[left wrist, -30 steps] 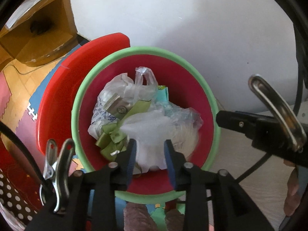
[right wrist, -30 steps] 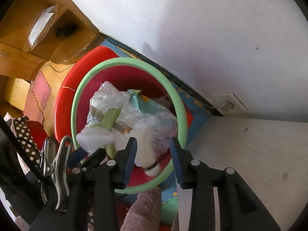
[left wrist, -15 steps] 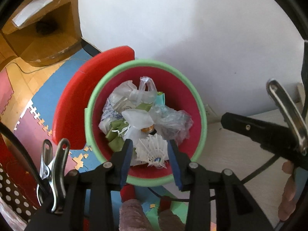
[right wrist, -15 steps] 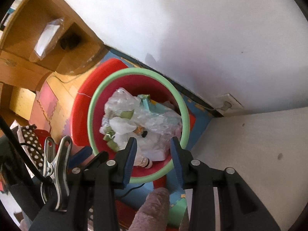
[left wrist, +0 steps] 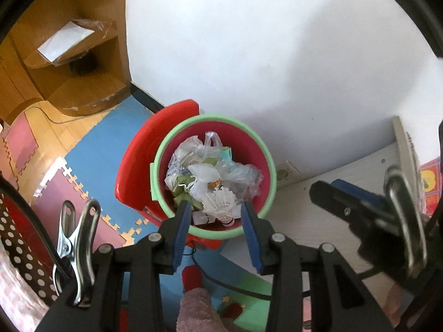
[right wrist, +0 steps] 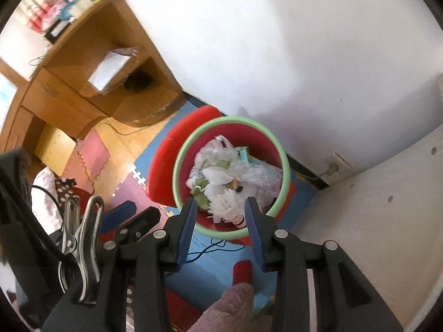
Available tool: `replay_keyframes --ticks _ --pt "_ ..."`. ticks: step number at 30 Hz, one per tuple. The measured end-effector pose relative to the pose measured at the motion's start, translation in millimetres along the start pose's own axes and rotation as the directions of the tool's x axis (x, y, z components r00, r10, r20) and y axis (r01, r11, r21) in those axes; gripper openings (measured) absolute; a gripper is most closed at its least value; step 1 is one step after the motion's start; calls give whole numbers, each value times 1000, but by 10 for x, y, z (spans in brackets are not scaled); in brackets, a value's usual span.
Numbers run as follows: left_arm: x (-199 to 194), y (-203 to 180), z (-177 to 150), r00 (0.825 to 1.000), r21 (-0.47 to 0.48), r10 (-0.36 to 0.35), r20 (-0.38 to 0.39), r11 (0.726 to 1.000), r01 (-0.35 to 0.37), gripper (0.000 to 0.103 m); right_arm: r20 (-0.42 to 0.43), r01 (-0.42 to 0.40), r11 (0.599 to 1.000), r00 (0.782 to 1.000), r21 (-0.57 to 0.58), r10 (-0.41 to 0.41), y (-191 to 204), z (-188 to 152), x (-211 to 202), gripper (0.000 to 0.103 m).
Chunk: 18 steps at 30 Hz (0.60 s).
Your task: Collect trash
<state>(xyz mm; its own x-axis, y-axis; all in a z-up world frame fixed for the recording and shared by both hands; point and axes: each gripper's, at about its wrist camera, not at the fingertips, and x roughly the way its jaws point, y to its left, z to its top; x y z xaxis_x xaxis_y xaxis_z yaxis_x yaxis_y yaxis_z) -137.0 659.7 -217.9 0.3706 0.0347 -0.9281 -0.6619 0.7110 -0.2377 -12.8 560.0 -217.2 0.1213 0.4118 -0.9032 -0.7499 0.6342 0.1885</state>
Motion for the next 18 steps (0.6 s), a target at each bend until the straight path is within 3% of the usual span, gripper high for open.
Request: replay_keyframes --ticks 18 --pt "-1024 -404 -238 992 21 76 104 997 -78 39 211 -55 990 974 -127 81 139 -357 -1081 37"
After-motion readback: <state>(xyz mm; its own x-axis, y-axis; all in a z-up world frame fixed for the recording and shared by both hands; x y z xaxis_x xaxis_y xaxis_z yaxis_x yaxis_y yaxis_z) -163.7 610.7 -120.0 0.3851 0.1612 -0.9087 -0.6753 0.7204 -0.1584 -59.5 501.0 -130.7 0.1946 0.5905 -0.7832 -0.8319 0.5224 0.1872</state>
